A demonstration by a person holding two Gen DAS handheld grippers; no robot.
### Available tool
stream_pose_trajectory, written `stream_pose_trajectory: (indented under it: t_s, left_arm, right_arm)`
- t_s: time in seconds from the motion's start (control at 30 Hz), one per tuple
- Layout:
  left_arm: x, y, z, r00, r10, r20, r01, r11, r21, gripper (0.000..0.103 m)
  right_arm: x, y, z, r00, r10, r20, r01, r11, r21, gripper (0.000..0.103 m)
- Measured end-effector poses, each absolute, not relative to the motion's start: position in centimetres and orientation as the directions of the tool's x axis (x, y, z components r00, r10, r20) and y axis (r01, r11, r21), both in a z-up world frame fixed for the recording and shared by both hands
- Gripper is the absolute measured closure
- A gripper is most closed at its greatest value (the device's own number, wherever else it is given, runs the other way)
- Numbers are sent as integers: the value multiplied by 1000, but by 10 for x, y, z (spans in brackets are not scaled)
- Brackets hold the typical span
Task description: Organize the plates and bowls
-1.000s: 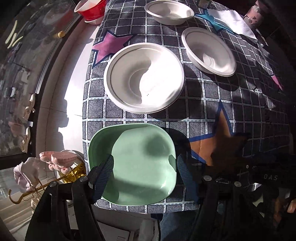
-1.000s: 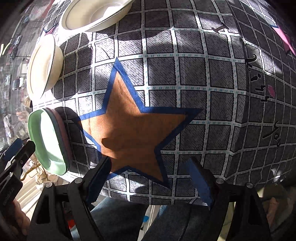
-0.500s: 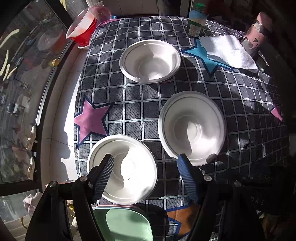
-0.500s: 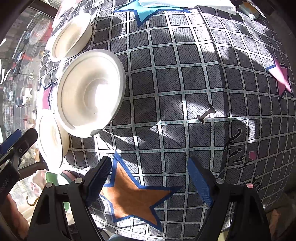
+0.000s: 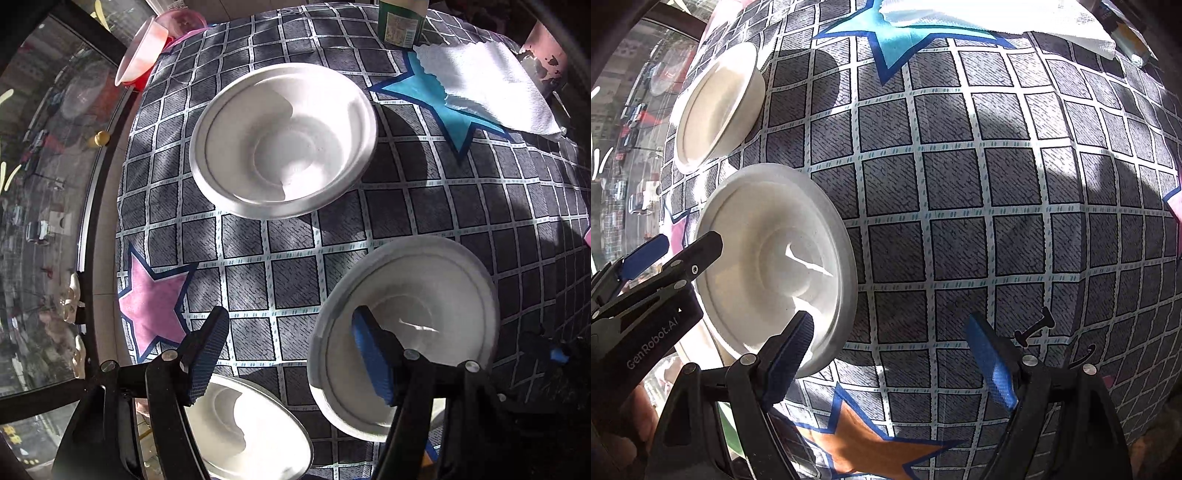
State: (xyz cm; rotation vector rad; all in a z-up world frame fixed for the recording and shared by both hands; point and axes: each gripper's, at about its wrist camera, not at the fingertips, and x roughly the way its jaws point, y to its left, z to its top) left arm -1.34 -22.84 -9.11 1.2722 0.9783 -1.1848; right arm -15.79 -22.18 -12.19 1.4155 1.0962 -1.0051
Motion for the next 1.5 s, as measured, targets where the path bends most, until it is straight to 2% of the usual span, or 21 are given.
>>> stream_pose_trajectory:
  t_s: [0.07, 0.1, 0.13, 0.2, 0.23, 0.27, 0.3, 0.53, 0.73, 1.1, 1.23, 1.37, 1.5]
  left_arm:
    - [-13, -231, -100, 151, -66, -986, 985, -70, 156, 47]
    - [-13, -233, -104, 139, -49, -989, 987, -70, 143, 58]
    - [-14, -233, -108, 120, -30, -992, 990, -69, 122, 63]
    - [-17, -232, -112, 107, -16, -994, 992, -70, 108, 69]
    - [-20, -230, -113, 112, -18, -994, 990, -79, 113, 75]
    - [-24, -229, -114, 124, -20, -992, 988, -89, 125, 75]
    - [-27, -226, -114, 135, -25, -990, 986, -97, 137, 75]
    - [-49, -201, -107, 111, -34, -993, 982, -150, 114, 75]
    - [-77, -150, -101, 74, -27, -997, 973, -215, 78, 75]
    - [-100, -38, -127, 48, 97, -994, 956, -291, 18, 75]
    - [-111, -11, -130, 68, 63, -996, 944, -328, 44, 72]
    - [-123, 0, -135, 68, 65, -996, 941, -337, 43, 70]
    - [-121, -20, -134, 37, 99, -994, 949, -315, 4, 70]
  right_arm:
    - [-142, -226, -131, 237, 100, -966, 971, -41, 234, 18]
    - [-129, -229, -137, 244, 99, -965, 970, -38, 242, 28]
    - [-125, -231, -140, 264, 102, -959, 964, -38, 262, 44]
    - [-117, -233, -145, 303, 117, -946, 953, -36, 301, 64]
    - [-112, -231, -148, 321, 123, -939, 947, -30, 320, 68]
    - [-110, -232, -149, 335, 129, -933, 942, -23, 335, 72]
    - [-109, -231, -150, 352, 129, -927, 935, -19, 353, 80]
    - [-118, -212, -150, 334, 152, -930, 941, 4, 338, 81]
    - [-149, -159, -147, 290, 172, -941, 956, 0, 295, 80]
    - [-162, -53, -165, 217, 251, -943, 974, 14, 228, 80]
    - [-170, -38, -166, 225, 235, -945, 974, -18, 228, 80]
    - [-183, -28, -159, 214, 239, -947, 976, -15, 217, 80]
    - [-188, -30, -152, 174, 229, -958, 984, 8, 180, 80]
